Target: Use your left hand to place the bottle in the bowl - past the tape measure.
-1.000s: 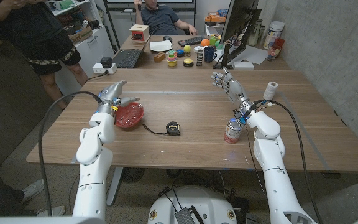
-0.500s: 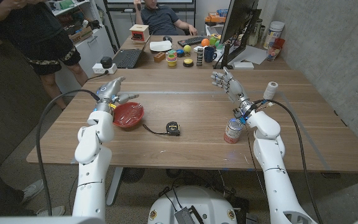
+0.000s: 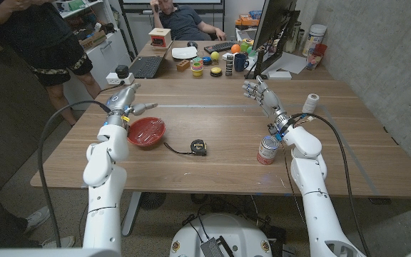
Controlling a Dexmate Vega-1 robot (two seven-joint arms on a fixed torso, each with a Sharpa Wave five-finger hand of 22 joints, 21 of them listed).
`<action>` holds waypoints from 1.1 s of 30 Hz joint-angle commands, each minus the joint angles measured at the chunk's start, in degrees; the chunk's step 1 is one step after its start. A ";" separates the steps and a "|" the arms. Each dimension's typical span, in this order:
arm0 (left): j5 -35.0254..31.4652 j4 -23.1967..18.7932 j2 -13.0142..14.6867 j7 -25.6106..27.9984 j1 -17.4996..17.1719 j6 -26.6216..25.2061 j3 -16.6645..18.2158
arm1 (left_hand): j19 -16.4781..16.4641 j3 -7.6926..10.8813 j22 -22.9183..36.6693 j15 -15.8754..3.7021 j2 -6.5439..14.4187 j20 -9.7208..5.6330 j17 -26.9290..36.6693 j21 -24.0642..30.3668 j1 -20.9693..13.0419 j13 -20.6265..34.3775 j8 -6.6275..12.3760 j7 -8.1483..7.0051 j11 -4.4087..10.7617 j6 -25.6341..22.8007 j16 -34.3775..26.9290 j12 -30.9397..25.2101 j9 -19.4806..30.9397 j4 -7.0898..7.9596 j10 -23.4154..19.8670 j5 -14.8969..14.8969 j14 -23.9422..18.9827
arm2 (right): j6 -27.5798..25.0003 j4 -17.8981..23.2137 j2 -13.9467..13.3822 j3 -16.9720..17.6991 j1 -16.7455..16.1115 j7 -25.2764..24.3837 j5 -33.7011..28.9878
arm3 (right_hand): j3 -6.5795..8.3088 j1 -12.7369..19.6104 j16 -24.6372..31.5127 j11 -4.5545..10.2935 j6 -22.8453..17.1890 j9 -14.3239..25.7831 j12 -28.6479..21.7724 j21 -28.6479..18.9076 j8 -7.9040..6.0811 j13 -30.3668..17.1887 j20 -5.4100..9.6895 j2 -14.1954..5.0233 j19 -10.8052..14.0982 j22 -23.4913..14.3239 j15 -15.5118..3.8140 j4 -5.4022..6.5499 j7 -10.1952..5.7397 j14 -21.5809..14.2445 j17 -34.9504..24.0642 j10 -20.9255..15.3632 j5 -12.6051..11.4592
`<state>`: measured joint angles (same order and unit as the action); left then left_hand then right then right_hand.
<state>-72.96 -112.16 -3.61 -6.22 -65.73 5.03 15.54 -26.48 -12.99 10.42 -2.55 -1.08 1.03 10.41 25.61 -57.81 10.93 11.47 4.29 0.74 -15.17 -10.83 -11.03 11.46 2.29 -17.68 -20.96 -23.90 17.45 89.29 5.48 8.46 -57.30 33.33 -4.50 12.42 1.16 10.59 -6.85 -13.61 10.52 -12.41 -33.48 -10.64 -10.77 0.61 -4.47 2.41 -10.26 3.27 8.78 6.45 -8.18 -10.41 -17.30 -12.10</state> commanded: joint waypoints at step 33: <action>8.22 -3.32 -5.98 -3.40 2.94 3.96 4.15 | -0.35 -1.77 0.07 -1.82 -0.47 -0.08 0.18 -0.70 2.33 0.10 0.36 -0.14 -0.27 -0.46 -0.20 -0.06 0.00 1.11 -0.21 -0.51 -0.04 | 0.63 -2.01 0.00 0.26 1.51 0.35 -0.04 | -0.47 0.03 0.17 -0.10 -0.87 0.18 -0.25 0.70 -0.53 -0.10 0.02 -1.11 0.68 -0.21 0.23 0.22 0.06 -0.66 0.07 -0.68 -0.54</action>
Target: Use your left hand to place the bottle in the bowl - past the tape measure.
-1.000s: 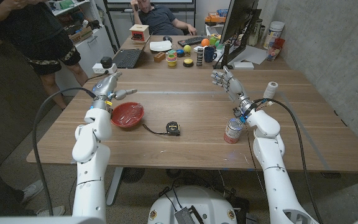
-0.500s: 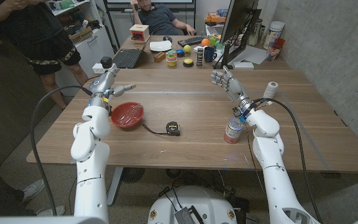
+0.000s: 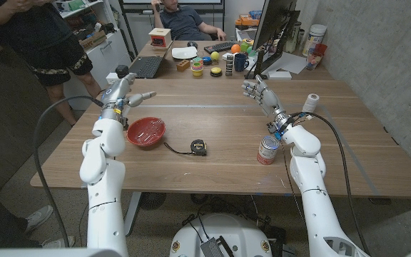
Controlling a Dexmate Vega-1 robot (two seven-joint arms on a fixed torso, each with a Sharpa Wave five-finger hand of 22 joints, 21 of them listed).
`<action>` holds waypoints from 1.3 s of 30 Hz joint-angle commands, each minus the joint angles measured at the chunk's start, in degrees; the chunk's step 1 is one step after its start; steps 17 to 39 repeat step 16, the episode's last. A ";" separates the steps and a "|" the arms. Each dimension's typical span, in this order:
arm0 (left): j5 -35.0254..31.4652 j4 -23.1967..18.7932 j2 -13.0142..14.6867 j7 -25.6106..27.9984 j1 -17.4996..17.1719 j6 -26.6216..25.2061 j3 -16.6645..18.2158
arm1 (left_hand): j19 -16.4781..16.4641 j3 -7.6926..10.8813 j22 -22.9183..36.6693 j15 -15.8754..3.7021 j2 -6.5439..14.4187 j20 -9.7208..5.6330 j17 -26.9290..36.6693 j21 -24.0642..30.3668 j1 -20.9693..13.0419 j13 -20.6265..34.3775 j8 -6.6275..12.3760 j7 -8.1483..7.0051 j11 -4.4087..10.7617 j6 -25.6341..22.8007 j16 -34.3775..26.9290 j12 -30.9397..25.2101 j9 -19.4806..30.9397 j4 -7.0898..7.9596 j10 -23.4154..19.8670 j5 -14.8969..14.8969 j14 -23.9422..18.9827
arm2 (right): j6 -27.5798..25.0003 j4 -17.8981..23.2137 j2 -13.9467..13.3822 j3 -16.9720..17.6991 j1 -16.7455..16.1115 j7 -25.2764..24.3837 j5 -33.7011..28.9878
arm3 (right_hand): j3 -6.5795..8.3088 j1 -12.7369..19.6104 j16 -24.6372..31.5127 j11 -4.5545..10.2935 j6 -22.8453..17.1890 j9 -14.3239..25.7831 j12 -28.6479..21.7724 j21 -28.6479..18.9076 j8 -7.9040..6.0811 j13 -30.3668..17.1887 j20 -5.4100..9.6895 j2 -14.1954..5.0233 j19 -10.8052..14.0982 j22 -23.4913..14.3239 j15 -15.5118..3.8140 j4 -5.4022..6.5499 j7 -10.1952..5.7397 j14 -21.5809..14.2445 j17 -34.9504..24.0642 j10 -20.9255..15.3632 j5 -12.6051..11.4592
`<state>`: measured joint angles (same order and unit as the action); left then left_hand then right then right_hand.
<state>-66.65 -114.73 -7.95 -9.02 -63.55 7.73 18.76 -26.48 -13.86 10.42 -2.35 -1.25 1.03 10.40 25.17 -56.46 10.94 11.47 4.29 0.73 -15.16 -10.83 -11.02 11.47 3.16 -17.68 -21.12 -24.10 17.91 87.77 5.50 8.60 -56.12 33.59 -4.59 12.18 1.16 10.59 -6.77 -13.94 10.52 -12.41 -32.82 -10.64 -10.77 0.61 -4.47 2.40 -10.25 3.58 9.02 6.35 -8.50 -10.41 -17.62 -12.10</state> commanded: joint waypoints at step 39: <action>7.36 -1.60 -4.45 -6.30 2.73 1.41 3.04 | -0.02 -1.96 0.06 -1.40 -0.54 0.21 0.20 -0.75 2.71 0.09 0.01 0.01 -0.91 0.40 -0.05 0.14 -0.03 1.17 0.58 -0.42 0.79 | 0.16 -1.85 0.12 0.45 1.21 0.54 0.65 | -0.38 0.04 0.17 -0.05 -0.64 0.18 -0.25 0.31 -0.54 -0.10 -0.07 -1.13 0.71 -0.22 -0.07 -0.02 0.23 -0.40 0.07 -0.38 -0.57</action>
